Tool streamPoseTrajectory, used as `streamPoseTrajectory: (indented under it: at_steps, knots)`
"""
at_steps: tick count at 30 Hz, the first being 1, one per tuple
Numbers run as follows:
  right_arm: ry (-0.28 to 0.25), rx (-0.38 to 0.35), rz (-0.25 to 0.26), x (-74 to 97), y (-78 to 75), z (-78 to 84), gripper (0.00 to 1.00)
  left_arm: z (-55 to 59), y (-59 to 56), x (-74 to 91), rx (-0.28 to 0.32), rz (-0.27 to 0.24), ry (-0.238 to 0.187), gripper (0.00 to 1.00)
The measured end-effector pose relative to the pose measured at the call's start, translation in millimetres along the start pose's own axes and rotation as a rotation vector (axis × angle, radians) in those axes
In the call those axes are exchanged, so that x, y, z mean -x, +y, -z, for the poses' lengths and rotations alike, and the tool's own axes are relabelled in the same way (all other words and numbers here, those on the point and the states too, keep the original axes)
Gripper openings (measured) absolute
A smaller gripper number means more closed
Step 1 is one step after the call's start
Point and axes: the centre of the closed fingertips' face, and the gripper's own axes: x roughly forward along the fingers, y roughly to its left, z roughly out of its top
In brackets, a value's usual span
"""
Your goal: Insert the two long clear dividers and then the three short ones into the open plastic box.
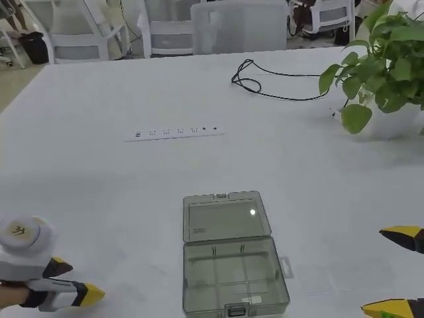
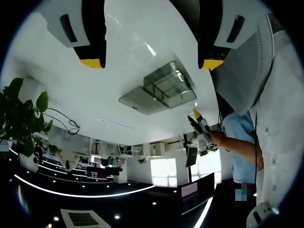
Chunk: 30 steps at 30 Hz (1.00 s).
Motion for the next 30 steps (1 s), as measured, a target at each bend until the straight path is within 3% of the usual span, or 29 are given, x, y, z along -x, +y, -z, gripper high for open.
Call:
streamPoseTrajectory:
  at_steps: [8, 12, 15, 25, 30]
  knots:
    - [-0.007, -0.008, 0.002, -0.1, -0.2, -0.7, 0.79, 2.9, 1.6, -4.0, -0.018, -0.037, 0.038, 0.46]
    - [-0.012, -0.011, 0.005, -0.6, -0.3, -0.9, 0.79, 3.9, 5.9, -4.3, -0.055, -0.078, 0.073, 0.41]
    - [-0.014, -0.01, 0.007, -1.5, -0.3, -0.8, 0.79, 3.1, 5.2, -4.7, -0.027, -0.08, 0.073, 0.41]
    - [-0.021, -0.016, 0.007, -1.9, 1.0, 0.3, 0.78, 2.2, 6.3, -5.2, -0.016, -0.082, 0.106, 0.4]
    - [-0.024, -0.022, 0.01, -1.9, 2.1, 0.3, 0.78, 1.4, 6.0, -6.0, -0.018, -0.082, 0.117, 0.32]
